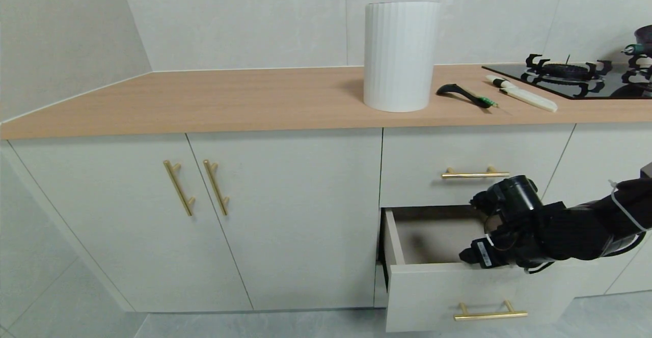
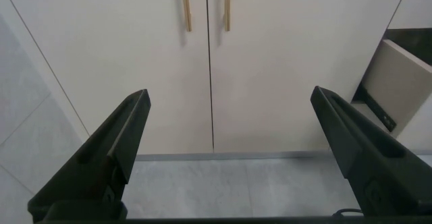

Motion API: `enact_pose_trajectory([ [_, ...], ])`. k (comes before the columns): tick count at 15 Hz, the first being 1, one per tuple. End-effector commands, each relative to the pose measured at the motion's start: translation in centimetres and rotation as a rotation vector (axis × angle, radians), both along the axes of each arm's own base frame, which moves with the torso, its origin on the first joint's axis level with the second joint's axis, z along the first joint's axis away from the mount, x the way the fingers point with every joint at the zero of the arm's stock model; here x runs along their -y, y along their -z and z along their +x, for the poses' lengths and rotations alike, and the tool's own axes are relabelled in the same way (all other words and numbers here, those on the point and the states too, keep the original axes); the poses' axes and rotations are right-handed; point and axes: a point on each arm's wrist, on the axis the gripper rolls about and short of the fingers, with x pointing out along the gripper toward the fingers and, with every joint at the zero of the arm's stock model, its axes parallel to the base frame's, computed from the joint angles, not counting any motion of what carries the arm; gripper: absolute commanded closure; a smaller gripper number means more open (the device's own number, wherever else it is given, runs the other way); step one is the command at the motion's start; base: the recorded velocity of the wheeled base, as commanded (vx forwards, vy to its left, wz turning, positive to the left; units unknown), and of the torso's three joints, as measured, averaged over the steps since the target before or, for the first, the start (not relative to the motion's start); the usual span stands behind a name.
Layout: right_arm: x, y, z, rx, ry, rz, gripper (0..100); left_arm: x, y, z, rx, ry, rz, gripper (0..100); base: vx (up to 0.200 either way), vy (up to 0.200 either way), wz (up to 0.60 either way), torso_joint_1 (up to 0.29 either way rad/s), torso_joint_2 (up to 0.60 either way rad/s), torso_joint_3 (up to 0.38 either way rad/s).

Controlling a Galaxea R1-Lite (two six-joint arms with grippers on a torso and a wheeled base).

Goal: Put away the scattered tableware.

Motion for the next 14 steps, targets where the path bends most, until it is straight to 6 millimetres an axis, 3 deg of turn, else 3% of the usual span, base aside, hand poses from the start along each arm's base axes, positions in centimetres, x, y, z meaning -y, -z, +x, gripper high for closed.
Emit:
enact_pose_trajectory([
  [1, -0.2, -0.7, -0.3, -0.015, -0.009, -0.005, 0, 0.0, 0.0, 0.0, 0.000, 0.000, 0.000, 0, 0.000, 0.000, 0.00, 0.000, 0.00, 0.000],
  [6, -0.2, -1.0, -1.3, -0.212, -0.025, -0.068, 0, 0.0, 0.0, 0.0, 0.000, 0.000, 0.000, 0, 0.000, 0.000, 0.00, 0.000, 0.00, 0.000],
  [14, -2.1, -0.7, -5.0, -0.460, -0.131, -0.173, 0, 0.0, 0.0, 0.0, 0.000, 0.000, 0.000, 0, 0.000, 0.000, 0.00, 0.000, 0.00, 0.000],
])
